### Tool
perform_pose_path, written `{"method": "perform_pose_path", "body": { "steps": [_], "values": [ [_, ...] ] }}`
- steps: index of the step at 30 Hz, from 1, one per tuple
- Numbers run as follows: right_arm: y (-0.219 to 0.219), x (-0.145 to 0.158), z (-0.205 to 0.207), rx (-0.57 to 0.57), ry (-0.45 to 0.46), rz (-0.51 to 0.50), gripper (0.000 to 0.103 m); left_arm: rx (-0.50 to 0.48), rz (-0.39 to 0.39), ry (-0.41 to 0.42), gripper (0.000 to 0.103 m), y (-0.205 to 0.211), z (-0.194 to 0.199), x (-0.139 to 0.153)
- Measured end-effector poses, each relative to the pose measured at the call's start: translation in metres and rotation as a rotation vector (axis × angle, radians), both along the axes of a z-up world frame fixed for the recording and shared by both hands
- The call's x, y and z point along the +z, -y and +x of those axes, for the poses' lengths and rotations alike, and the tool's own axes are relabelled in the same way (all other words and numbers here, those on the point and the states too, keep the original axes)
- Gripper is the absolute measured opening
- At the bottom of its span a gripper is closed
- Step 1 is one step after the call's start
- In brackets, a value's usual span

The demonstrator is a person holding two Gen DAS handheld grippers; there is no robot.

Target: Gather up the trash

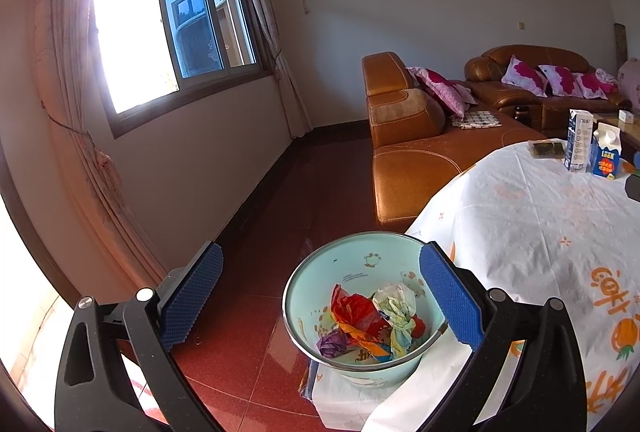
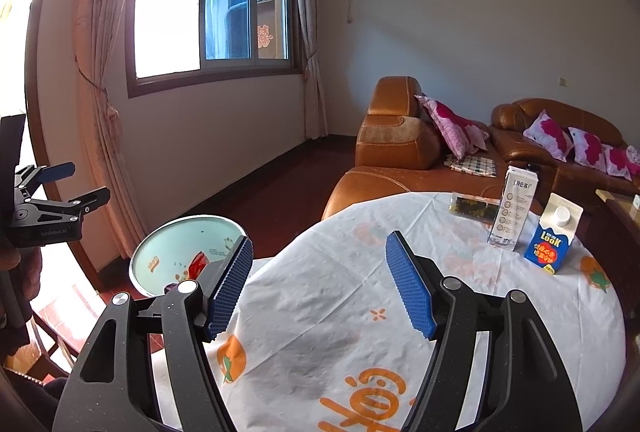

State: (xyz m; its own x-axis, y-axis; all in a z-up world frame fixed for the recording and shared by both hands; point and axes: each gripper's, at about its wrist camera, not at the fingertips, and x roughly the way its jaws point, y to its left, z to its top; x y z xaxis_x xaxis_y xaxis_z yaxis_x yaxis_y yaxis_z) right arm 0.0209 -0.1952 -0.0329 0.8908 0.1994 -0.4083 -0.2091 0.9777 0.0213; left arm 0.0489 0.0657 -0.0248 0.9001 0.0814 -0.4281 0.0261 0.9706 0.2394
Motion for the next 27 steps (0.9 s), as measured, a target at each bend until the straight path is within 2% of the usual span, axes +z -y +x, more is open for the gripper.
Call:
{"method": "perform_pose_path", "body": {
  "steps": [27],
  "values": [
    [-0.0009,0.0006,-0.0057,-0.008,0.012,0.011,0.072,-0.004,0.030,0.002,0.097,0.0050,0.0001,-0.0027]
  ]
}}
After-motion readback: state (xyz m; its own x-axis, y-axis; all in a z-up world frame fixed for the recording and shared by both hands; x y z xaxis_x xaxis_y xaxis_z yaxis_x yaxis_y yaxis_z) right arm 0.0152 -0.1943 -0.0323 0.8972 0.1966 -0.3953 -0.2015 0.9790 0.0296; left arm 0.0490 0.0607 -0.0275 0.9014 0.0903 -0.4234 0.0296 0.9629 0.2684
